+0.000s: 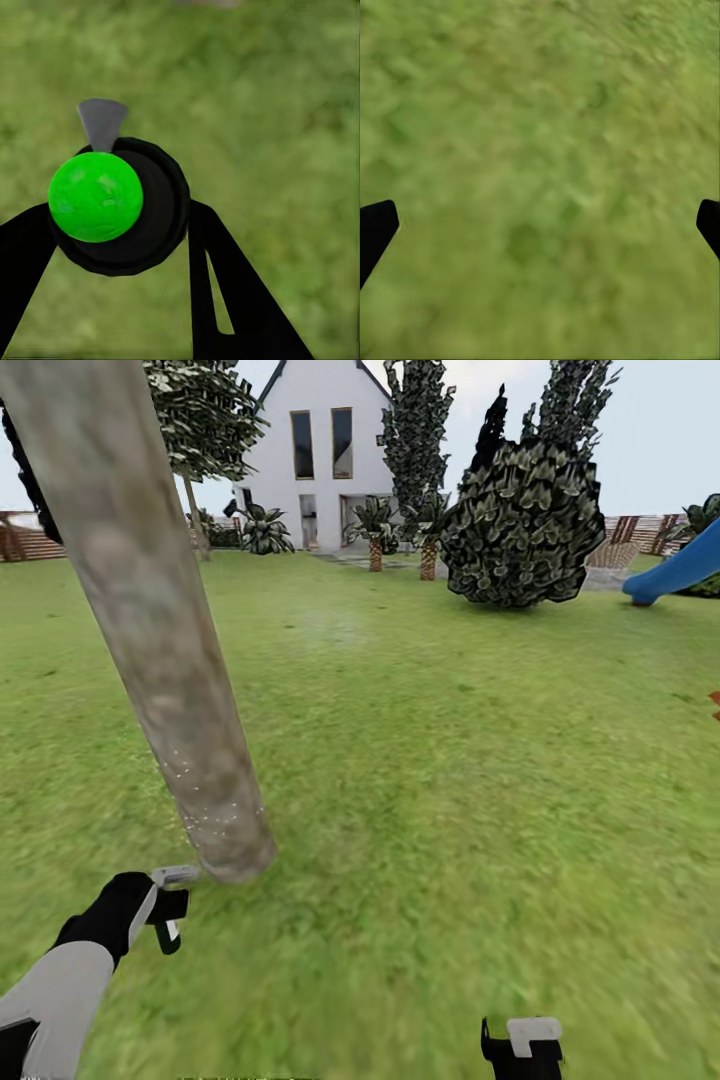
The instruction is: In the garden, pick up the pesticide atomizer on the floor and spray pesticide onto both trees until each tree trunk is fully covered.
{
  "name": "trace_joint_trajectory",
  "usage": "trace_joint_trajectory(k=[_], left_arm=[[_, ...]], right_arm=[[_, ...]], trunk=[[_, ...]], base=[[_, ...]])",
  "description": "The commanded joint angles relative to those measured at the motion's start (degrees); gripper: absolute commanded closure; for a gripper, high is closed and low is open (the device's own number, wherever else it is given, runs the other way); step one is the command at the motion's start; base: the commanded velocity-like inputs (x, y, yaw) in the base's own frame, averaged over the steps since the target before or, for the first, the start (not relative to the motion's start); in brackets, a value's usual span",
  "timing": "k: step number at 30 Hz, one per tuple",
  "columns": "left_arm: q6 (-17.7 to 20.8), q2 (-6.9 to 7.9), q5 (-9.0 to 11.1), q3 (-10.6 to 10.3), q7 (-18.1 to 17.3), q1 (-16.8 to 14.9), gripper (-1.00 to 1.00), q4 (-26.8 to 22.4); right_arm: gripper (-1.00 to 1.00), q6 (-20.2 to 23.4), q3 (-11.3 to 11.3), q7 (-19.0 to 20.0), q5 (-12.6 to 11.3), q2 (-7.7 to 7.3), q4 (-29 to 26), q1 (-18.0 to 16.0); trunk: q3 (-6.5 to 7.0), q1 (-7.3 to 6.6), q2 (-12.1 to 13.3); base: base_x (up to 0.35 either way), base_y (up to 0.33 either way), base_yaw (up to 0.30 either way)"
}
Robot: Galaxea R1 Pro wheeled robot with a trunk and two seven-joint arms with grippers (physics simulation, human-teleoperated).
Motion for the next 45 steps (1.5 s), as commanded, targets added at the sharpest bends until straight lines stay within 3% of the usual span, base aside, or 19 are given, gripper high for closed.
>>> trace_joint_trajectory(k=[1, 4, 8, 12, 14, 17, 35, 42, 45], left_arm=[[0.4, -0.28, -0.7, 0.3, -0.4, -0.2, 1.00, -0.1], [1.9, -0.97, -0.9, 0.1, -0.5, -3.5, 1.00, -0.1], [4.3, -0.64, -1.1, 0.0, -0.6, -9.2, 1.00, -0.1], [9.2, -0.75, -1.2, -0.6, -0.7, -12.6, 1.00, -0.2], [9.5, -0.32, -1.2, -4.8, -0.7, -12.6, 1.00, -0.2], [9.6, -0.60, -1.2, -5.9, -0.7, -12.5, 1.00, -0.2], [8.7, -0.31, -0.8, -5.5, -0.7, -11.7, 1.00, 0.0], [8.8, -0.08, -0.7, -5.1, -0.5, -12.0, 1.00, -0.1], [9.3, -0.59, -0.7, -5.1, -0.4, -12.4, 1.00, -4.5]], right_arm=[[-1.00, 0.1, 0.2, -0.6, 0.5, -0.01, 0.0, 0.0], [-1.00, 0.1, 0.2, -0.6, 0.5, 0.00, 0.0, 0.0], [-1.00, 0.0, 0.2, -0.6, 0.5, 0.00, 0.0, 0.0], [-1.00, 0.0, 0.2, -0.7, 0.6, -0.33, 0.0, 0.0], [-1.00, 0.0, 0.2, -0.7, 0.6, -0.48, -0.1, 0.0], [-1.00, 0.1, 0.2, -0.7, 0.6, -0.45, -0.1, 0.0], [-1.00, 0.1, 0.2, -0.6, 0.5, -0.10, -0.1, 0.0], [-1.00, 0.1, 0.2, -0.7, 0.5, -0.09, -0.3, 0.0], [-1.00, 0.2, 0.2, -0.6, 0.5, -0.09, -0.3, 0.0]], trunk=[[-0.05, -0.01, 0.0], [-0.05, -0.01, 0.0], [-0.05, -0.01, 0.0], [-0.05, -0.01, 0.0], [-0.05, -0.01, 0.0], [-0.05, -0.01, 0.0], [-0.05, -0.01, 0.0], [-0.05, -0.01, 0.0], [-0.05, -0.01, 0.0]], base=[[0.000, 0.000, 0.278], [0.000, 0.000, 0.274], [0.000, 0.000, 0.185], [0.000, 0.000, 0.017], [0.000, -0.025, 0.000], [0.031, -0.209, 0.000], [0.055, -0.268, 0.004], [0.041, -0.240, 0.251], [-0.130, -0.254, 0.277]])
